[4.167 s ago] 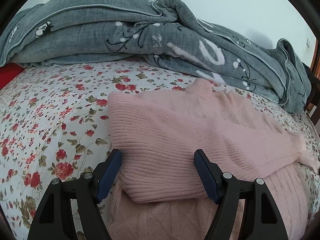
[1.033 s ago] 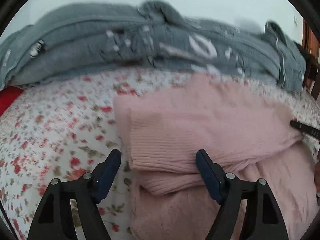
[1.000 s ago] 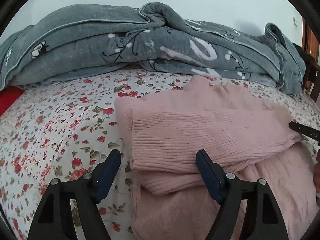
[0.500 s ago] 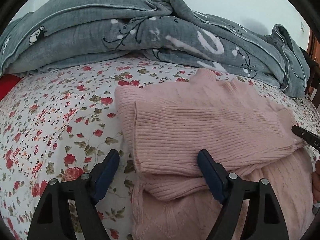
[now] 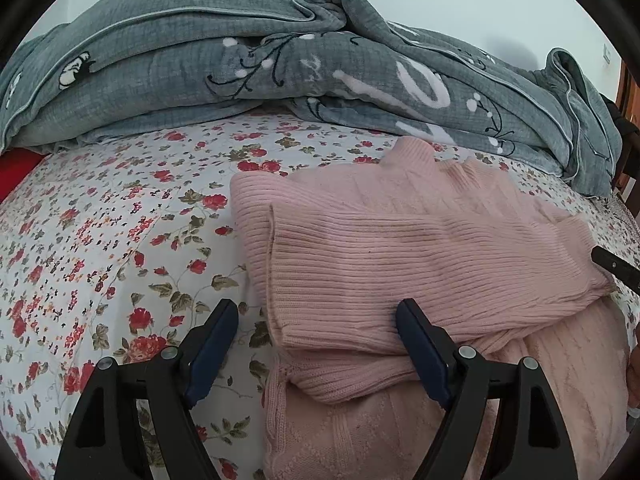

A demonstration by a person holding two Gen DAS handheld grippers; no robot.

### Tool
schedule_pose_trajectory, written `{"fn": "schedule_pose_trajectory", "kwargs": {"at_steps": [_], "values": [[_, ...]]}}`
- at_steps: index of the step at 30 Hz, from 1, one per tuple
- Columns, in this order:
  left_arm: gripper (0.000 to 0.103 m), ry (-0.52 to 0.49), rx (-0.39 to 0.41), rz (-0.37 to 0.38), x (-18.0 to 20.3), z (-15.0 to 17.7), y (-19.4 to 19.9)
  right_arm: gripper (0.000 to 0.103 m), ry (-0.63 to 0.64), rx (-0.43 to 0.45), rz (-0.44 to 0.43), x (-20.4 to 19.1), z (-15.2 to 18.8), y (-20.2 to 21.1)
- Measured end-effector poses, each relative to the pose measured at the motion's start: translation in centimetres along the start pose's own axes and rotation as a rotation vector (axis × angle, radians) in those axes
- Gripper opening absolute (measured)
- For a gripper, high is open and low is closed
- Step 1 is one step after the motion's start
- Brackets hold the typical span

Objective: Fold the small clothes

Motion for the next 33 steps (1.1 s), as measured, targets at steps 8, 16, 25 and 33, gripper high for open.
{"fn": "schedule_pose_trajectory", "kwargs": {"at_steps": [8, 16, 25, 33], "values": [[0.084, -0.004, 0.003, -0.018, 0.0, 0.0, 0.1, 0.023, 0.017, -0.003, -0.044, -0.1, 0.2, 0.2], [0.085, 0.000, 0.006, -0.016, 0.0, 0.0, 0.1, 0.031, 0.061, 0.018, -0.023, -0.9, 0.4, 0.7], [0.084, 0.003, 0.007, -0.015, 0.1, 0.0, 0.1, 0.036, 0.068, 0.011, -0.035, -0.9, 0.4, 0.6], [0.084, 0.009, 0.010, -0.007, 0.1, 0.0, 0.2, 0.037, 0.083, 0.002, -0.016, -1.1, 0.5, 0.5]]}}
Point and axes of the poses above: each gripper's, at about its wrist camera, not at the fingertips, and y roughly against the way its jaws point, x to its right, z to its underside, the point moved 3 cm from there along -y, roughly the way its jaws point, and after that the axes turned 14 degrees about z, right-handed, at the moved point
